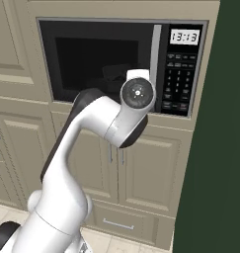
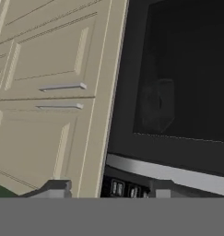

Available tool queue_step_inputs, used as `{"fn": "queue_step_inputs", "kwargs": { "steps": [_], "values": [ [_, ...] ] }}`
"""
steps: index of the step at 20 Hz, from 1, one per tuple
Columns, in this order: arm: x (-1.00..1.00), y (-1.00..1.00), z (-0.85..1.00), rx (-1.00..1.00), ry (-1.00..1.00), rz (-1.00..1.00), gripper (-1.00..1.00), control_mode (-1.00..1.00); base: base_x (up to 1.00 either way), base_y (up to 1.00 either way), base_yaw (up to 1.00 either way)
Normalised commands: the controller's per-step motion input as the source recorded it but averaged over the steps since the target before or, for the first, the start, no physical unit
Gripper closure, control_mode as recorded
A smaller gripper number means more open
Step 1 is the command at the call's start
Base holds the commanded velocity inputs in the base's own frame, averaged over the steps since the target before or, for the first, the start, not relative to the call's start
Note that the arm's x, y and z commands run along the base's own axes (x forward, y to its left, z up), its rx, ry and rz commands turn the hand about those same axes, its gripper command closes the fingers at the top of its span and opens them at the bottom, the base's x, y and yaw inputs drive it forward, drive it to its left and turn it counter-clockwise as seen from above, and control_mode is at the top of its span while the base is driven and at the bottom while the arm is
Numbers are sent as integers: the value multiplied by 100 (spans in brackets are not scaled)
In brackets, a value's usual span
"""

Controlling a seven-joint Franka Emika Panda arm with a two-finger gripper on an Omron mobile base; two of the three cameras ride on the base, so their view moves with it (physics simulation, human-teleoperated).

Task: Place the tupperware containing the shrimp and sweet potato meal in the microwave. Close the microwave door and press the start button to reheat the meal.

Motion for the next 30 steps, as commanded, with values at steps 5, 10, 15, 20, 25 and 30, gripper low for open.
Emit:
{"fn": "queue_step_inputs", "kwargs": {
  "steps": [5, 10, 15, 20, 25, 30],
  "values": [
    [-9, -36, -11, 0, 1, 0, 100, -100, 0, 0, 0],
    [0, -8, -27, 0, 0, 0, 100, -100, 0, 0, 0],
    [18, -2, -36, 8, 0, 0, 100, -100, 0, 0, 0],
    [12, -1, -21, 11, 0, 0, 100, -100, 0, 0, 0],
    [29, -4, -1, 17, -1, 0, 100, -100, 0, 0, 0],
    [38, -6, 0, 16, -5, 0, 100, -100, 0, 0, 0]
  ]
}}
